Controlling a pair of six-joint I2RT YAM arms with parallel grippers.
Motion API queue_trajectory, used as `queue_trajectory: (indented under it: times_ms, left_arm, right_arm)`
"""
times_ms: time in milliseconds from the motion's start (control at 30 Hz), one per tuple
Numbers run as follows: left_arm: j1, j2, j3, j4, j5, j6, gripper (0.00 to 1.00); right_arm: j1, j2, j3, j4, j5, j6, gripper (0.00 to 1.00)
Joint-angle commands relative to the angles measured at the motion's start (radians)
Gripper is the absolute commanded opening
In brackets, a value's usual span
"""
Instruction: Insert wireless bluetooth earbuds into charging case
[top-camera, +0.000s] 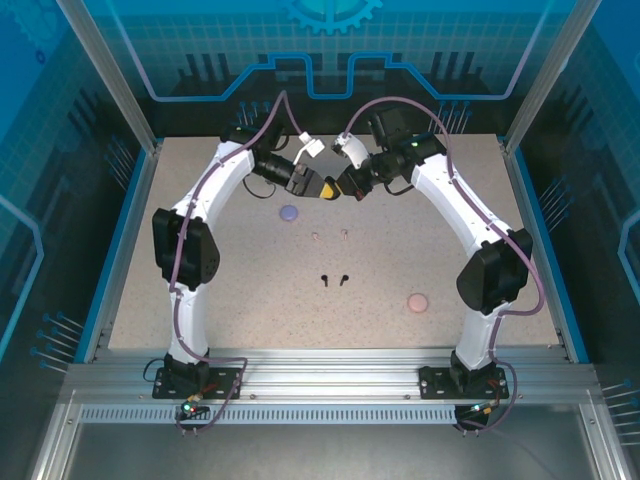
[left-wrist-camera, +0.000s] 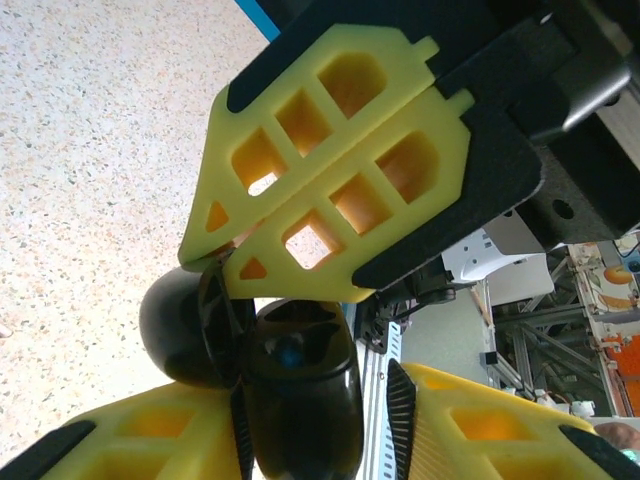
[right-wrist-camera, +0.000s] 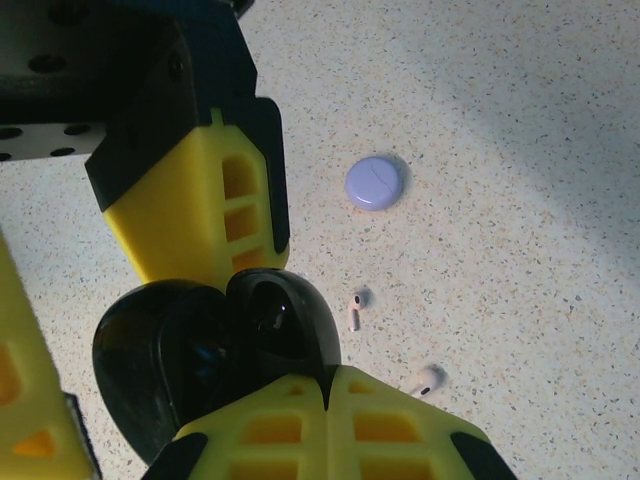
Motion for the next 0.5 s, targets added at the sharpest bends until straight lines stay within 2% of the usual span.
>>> queue_trajectory:
  times_ms: [0, 267, 467]
  left_arm:
    - [-0.013, 0.010, 0.033, -0.036, 0.033, 0.027, 0.38]
    - [-0.013, 0.013, 0.034, -0.016, 0.033, 0.011, 0.31]
    - [-0.014, 0.018, 0.034, -0.016, 0.039, 0.010, 0.17]
  right_arm:
    - [0.015, -0.015, 0.004, 0.002, -0.020, -0.005, 0.00]
    - [0.015, -0.018, -0.002, 0.002, -0.014, -0.010, 0.00]
    - [0.013, -0.022, -0.005, 0.006, -0.006, -0.010, 0.00]
